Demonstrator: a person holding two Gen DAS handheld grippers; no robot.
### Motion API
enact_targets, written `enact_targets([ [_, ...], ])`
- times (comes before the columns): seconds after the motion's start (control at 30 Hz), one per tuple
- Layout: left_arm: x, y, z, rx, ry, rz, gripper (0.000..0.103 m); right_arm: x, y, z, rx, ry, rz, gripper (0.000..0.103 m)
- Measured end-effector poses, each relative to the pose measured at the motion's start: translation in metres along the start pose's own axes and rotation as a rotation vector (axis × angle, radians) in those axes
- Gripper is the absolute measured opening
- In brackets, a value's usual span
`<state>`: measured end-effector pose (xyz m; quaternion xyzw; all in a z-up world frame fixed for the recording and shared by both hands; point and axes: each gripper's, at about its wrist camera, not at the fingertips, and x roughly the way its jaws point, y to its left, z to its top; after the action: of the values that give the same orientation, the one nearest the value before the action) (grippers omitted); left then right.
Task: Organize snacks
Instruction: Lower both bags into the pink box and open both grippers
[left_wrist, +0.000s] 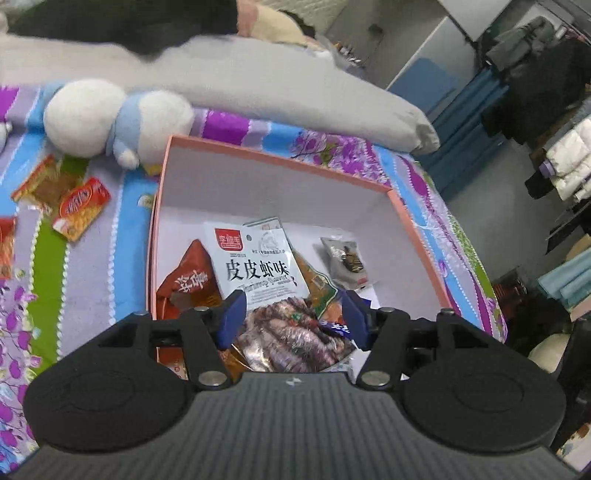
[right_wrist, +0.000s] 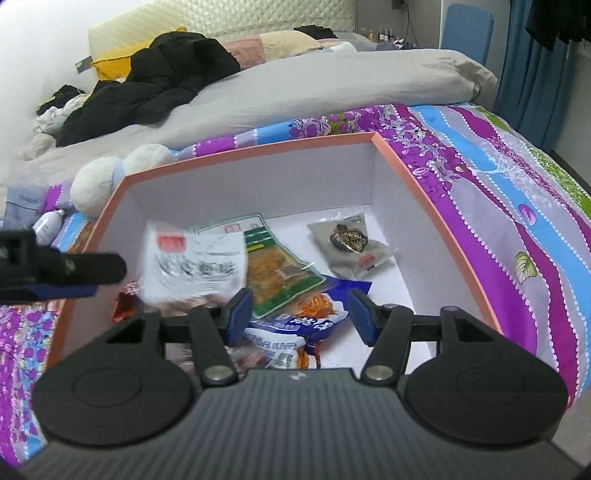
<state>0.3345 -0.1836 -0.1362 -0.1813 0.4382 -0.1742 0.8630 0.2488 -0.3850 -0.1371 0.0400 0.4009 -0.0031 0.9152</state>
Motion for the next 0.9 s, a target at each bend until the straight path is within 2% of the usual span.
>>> enact_targets([
  [0.37, -0.074, -0.015, -0.020, 0.033, -0.070, -0.012, 0.063, -0.061, 0.021, -0.014, -0.008, -0.065, 0.027, 0.060],
  [0.9, -0.196, -0.001, -0.084, 0.067, -0.167, 0.018, 0.063, -0.156, 0.060, -0.058, -0.002, -0.172, 0.106, 0.060],
])
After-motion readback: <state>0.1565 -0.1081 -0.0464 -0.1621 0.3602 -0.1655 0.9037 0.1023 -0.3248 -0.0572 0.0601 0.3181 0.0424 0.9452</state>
